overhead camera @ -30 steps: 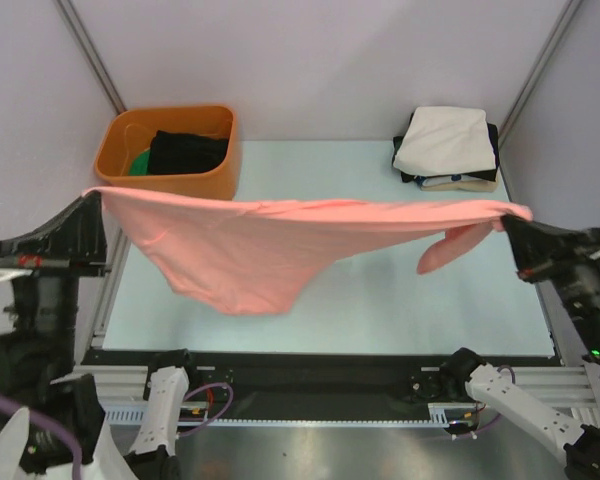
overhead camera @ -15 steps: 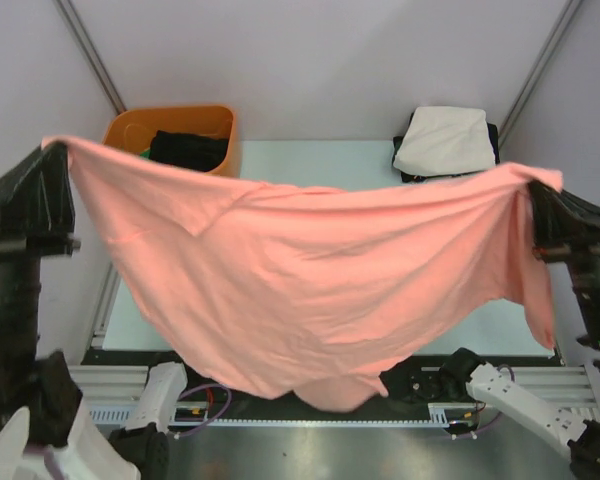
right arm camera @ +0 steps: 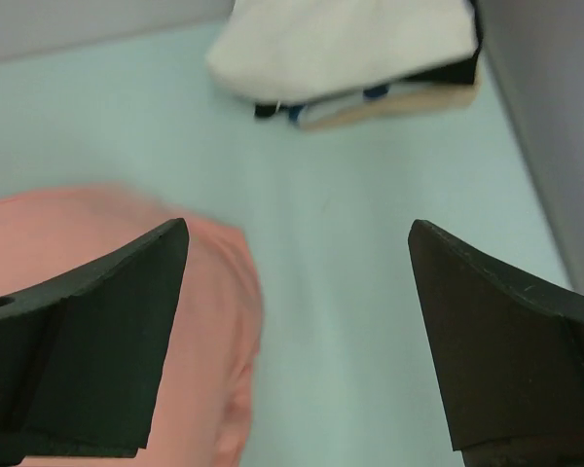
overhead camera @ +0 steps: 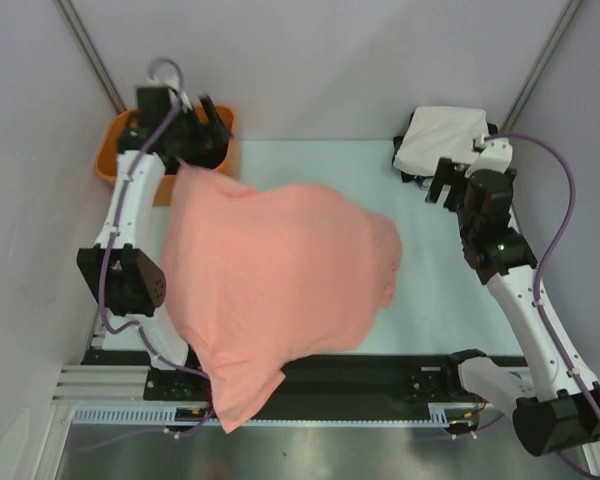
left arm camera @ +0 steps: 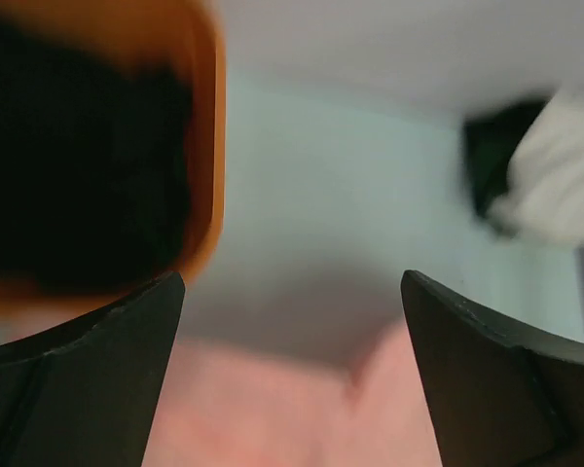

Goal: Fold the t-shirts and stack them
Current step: Flatten the tshirt out

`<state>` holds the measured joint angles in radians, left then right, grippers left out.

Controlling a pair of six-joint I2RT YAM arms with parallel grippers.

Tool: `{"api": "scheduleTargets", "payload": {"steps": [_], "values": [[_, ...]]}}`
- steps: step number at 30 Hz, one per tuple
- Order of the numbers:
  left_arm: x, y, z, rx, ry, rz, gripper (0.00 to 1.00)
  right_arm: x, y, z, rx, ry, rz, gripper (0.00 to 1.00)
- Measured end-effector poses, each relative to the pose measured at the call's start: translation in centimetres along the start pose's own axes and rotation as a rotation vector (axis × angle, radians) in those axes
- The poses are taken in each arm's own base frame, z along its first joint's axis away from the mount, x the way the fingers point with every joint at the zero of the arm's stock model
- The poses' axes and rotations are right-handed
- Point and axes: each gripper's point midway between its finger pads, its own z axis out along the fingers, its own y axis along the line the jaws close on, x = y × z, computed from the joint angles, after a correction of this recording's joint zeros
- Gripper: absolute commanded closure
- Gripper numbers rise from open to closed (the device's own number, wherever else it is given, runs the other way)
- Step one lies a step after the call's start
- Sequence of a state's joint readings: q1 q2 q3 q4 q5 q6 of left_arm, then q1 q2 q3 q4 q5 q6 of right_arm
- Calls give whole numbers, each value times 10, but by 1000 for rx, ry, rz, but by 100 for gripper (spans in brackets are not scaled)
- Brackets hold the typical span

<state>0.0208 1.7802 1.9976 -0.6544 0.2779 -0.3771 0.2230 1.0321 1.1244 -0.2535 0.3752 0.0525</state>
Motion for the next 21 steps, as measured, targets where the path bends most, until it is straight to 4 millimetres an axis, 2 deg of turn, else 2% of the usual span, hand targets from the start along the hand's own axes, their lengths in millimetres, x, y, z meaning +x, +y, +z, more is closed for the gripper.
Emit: {"api": "scheduleTargets", "payload": {"steps": [1, 2, 3, 4, 5, 7, 8, 10, 11, 13, 14, 16, 19, 21], "values": [[32, -1, 8, -10, 88, -1, 0, 20, -2, -2, 1, 52, 18, 0], [83, 10, 16, -41, 212, -9, 0, 35, -1, -8, -7, 93, 39, 1], [128, 17, 12, -66, 320, -16, 0, 45, -2, -15, -14, 119, 60, 0], [158, 20, 2, -87, 396, -19, 0, 48, -1, -23, -29, 131, 88, 0], [176, 23, -12, -105, 437, -15, 0, 48, 0, -31, -43, 130, 113, 0], [177, 23, -42, -119, 403, -1, 0, 41, 3, -44, -78, 108, 168, 0], [166, 20, -61, -119, 344, 8, 0, 40, 7, -50, -105, 100, 199, 0], [140, 9, -101, -95, 187, 33, 0, 51, 14, -56, -144, 125, 239, 0], [129, 4, -121, -77, 99, 44, 0, 60, 19, -56, -167, 151, 256, 0], [126, -3, -151, -43, -4, 52, 0, 92, 33, -51, -209, 253, 279, 0], [129, -4, -159, -32, -29, 52, 0, 110, 40, -48, -226, 316, 287, 0], [148, 3, -162, -33, -27, 40, 0, 145, 52, -42, -252, 438, 299, 0], [195, 32, -135, -103, 95, 0, 0, 199, 68, -37, -277, 631, 305, 0], [227, 53, -115, -166, 205, -29, 0, 218, 76, -34, -291, 710, 301, 0]]}}
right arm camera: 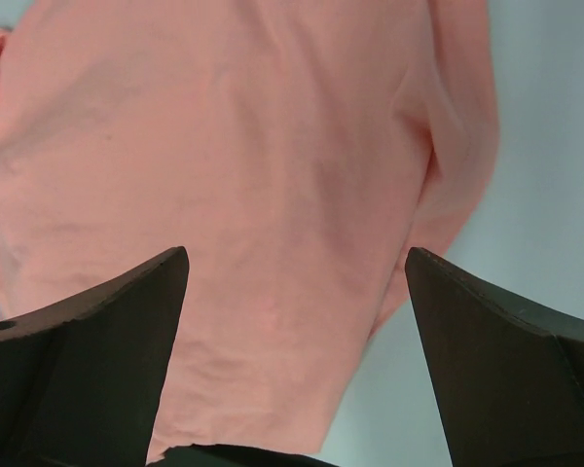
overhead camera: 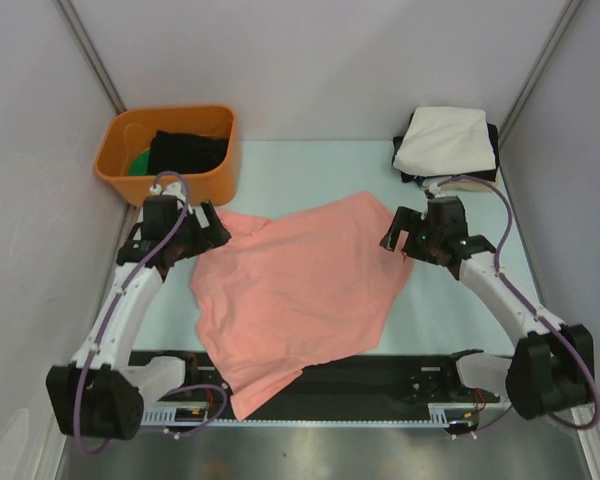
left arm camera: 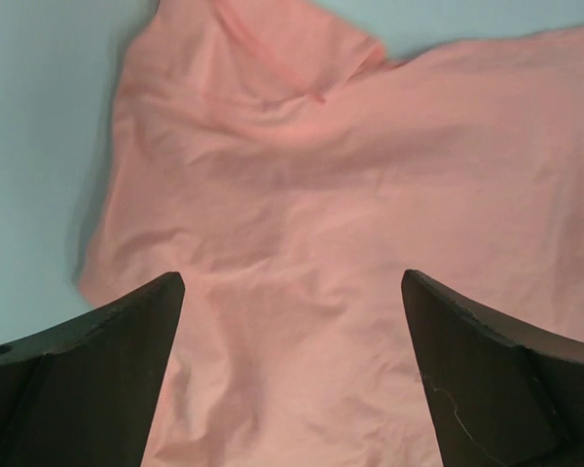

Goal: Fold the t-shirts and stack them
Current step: Flatten the tshirt out

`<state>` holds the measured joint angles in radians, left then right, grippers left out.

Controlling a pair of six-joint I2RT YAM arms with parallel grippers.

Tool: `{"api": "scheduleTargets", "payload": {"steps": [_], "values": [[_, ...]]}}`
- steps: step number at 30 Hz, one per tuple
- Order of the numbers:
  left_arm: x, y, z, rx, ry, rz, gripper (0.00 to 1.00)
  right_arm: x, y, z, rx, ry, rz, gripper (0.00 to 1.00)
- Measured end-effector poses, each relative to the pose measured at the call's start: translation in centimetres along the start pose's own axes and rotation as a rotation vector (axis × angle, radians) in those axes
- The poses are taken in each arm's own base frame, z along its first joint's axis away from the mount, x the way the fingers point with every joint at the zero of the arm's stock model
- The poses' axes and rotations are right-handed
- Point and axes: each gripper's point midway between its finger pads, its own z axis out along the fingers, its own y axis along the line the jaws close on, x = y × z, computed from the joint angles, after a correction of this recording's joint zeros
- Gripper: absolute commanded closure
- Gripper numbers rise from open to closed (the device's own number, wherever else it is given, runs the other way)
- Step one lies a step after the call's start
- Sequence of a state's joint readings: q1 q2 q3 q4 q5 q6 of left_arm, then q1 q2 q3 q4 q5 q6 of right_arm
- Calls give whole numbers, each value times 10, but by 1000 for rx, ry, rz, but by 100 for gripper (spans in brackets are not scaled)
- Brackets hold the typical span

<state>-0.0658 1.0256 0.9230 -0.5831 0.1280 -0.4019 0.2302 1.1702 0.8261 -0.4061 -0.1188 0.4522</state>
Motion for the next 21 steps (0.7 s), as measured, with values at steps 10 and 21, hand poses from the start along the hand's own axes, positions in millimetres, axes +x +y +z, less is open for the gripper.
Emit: {"api": "scheduleTargets", "payload": {"steps": [10, 21], "values": [[39, 52, 80, -185, 185, -190, 3, -37, -15, 82, 71, 115, 31, 0], [14, 85, 153, -268, 181, -287, 12, -81, -39, 165, 152, 140, 12, 3]]}}
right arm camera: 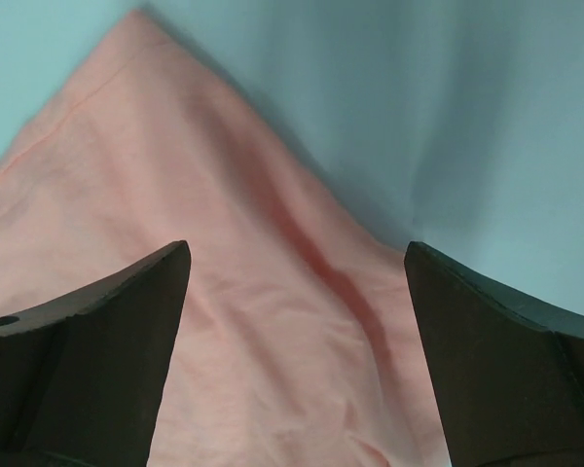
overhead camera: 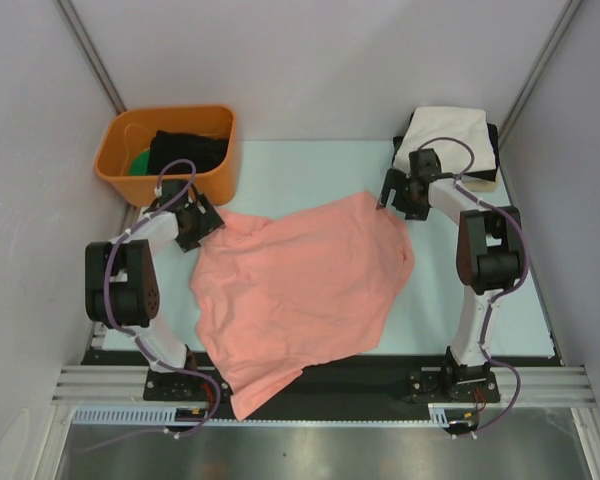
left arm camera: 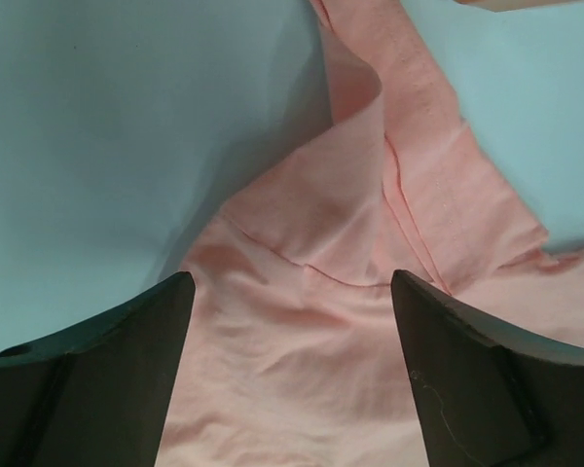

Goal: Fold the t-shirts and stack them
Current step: Flatten the tshirt out

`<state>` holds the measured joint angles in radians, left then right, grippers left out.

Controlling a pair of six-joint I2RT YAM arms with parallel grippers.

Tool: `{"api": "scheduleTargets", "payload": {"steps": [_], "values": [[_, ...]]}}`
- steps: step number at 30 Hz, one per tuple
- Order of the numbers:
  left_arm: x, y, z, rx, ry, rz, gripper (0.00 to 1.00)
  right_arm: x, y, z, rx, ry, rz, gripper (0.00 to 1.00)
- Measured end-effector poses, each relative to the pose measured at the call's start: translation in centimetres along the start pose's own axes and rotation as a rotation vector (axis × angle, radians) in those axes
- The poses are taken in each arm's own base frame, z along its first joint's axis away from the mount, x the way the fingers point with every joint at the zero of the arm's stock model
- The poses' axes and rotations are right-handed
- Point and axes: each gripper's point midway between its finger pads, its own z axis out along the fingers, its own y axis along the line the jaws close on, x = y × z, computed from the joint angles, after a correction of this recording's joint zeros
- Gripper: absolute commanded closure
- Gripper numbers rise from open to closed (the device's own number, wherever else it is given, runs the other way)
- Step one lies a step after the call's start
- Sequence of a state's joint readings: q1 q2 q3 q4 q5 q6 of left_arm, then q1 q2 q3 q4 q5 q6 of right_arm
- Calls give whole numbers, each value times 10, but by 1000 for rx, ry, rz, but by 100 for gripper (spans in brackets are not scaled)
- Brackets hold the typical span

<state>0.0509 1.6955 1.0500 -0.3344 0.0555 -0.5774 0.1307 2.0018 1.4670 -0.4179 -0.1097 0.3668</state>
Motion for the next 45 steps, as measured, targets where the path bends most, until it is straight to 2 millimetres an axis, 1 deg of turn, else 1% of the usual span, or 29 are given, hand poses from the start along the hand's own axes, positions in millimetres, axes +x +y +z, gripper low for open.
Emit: {"api": "scheduleTargets", "payload": {"steps": [3, 4, 5, 6, 8, 9, 11, 12, 13, 14, 17, 19, 20, 22, 23, 24, 26, 27, 28, 29, 30, 31, 33, 35, 38, 40, 41, 44, 45], "values": [[6, 4, 12, -15, 24, -3, 16, 12, -7, 14, 21, 39, 4, 5], [7, 5, 14, -19, 30, -4, 19, 13, -9, 17, 25, 44, 5, 9], [8, 6, 15, -21, 32, -4, 22, 11, -6, 17, 14, 34, 2, 11], [7, 6, 15, -20, 30, -4, 31, 9, -5, 18, 5, 24, 2, 21], [5, 4, 16, -14, 23, -6, 40, 13, -3, 21, -14, 24, -3, 40], [5, 3, 18, -12, 25, -11, 57, 15, -1, 22, -27, 24, 1, 57], [6, 2, 23, -4, 33, -14, 71, 19, 3, 25, -58, 19, 7, 75], [9, 1, 27, 4, 45, -17, 89, 23, 5, 28, -65, 19, 7, 98], [11, 1, 30, 5, 53, -24, 100, 26, 6, 27, -79, 17, 6, 100], [12, 0, 32, 10, 56, -23, 100, 30, 8, 28, -89, 19, 18, 100], [16, -7, 31, 28, 58, -1, 100, 40, 10, 20, -104, 13, 30, 100], [26, -14, 25, 45, 61, 19, 100, 55, 3, 7, -77, 32, 50, 100], [34, -17, 17, 59, 62, 32, 99, 65, -2, -2, -59, 42, 61, 100], [50, -20, -5, 91, 57, 45, 100, 90, -17, -29, 1, 70, 95, 100], [61, -19, -20, 113, 56, 47, 100, 100, -26, -46, 33, 66, 118, 100], [68, -18, -35, 138, 47, 45, 100, 107, -30, -58, 48, 59, 133, 100], [77, -15, -60, 177, 13, 32, 99, 118, -39, -88, 83, 24, 173, 100], [80, -13, -68, 189, 4, 24, 81, 120, -42, -100, 90, -3, 191, 91], [83, -12, -77, 204, -6, 22, 57, 124, -43, -111, 90, -21, 210, 73], [88, -10, -84, 216, -10, 18, 37, 127, -42, -120, 86, -38, 230, 45], [92, -9, -91, 225, -9, 11, 5, 130, -43, -126, 84, -50, 249, 1], [94, -8, -95, 230, -10, 4, 0, 134, -44, -131, 84, -58, 264, 0], [98, -4, -106, 231, -21, -12, 0, 141, -46, -136, 86, -56, 269, 0], [95, -2, -113, 225, -47, -13, 0, 145, -48, -137, 91, -49, 273, 0], [85, 0, -115, 203, -76, -19, 6, 145, -45, -136, 86, -45, 264, 0], [75, 1, -107, 169, -78, -23, 13, 144, -43, -135, 82, -41, 245, 0], [69, 1, -101, 148, -78, -22, 19, 143, -40, -135, 78, -40, 238, 0], [58, 1, -77, 95, -59, -21, 24, 140, -34, -136, 56, -40, 213, 0], [56, 2, -68, 79, -48, -21, 25, 139, -33, -137, 53, -41, 206, 0]]}}
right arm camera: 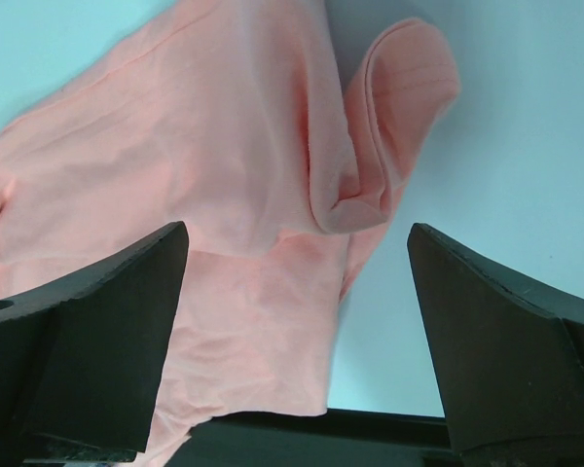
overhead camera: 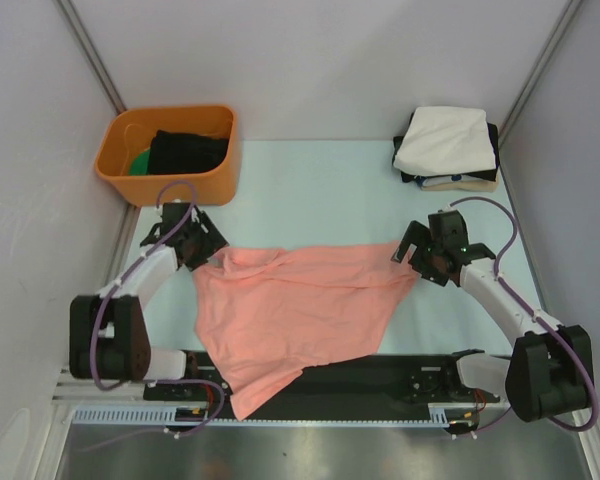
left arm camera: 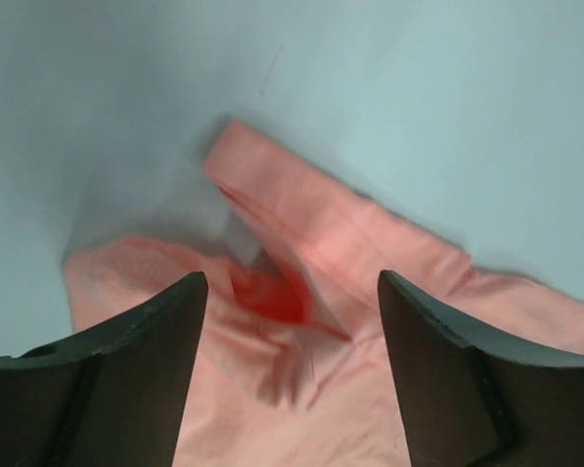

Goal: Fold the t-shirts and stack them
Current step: Flatten the tshirt out

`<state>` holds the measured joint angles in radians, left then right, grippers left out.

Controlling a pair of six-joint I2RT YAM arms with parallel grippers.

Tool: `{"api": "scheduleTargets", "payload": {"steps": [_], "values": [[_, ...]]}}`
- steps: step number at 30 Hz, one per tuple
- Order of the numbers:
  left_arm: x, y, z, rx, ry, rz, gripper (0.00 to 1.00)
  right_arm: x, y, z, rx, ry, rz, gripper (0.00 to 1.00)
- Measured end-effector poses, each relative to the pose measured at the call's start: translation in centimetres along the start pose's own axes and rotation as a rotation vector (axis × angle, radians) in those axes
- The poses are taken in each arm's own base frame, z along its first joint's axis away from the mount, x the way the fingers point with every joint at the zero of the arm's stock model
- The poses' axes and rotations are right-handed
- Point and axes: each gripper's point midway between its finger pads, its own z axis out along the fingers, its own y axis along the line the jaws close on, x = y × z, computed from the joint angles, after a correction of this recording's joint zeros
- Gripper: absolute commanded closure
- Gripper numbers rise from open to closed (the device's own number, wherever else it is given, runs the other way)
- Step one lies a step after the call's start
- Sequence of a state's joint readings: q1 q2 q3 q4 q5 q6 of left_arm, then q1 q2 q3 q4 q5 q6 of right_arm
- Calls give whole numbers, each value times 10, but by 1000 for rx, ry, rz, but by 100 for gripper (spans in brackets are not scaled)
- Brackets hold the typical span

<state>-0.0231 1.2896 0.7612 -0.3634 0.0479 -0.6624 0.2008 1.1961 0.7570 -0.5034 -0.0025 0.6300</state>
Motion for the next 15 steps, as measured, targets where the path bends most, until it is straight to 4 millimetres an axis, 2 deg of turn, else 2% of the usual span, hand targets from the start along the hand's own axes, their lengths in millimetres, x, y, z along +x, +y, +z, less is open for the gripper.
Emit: {"api": "scheduleTargets", "payload": {"steps": [3, 6, 9, 13, 15], "values": [[-1, 4, 28, -41, 35, 4, 27, 1, 0, -1, -4, 2, -19, 0], [5, 10, 47, -65, 65, 2, 27, -1, -2, -2, 0, -1, -28, 0], [9, 14, 59, -76, 79, 2, 30, -5, -8, -2, 9, -7, -25, 0], [1, 10, 66, -60, 45, 5, 35, -10, -14, -3, 21, -16, -28, 0], [-3, 8, 69, -58, 37, 6, 41, -13, -14, -3, 21, -21, -34, 0]]}}
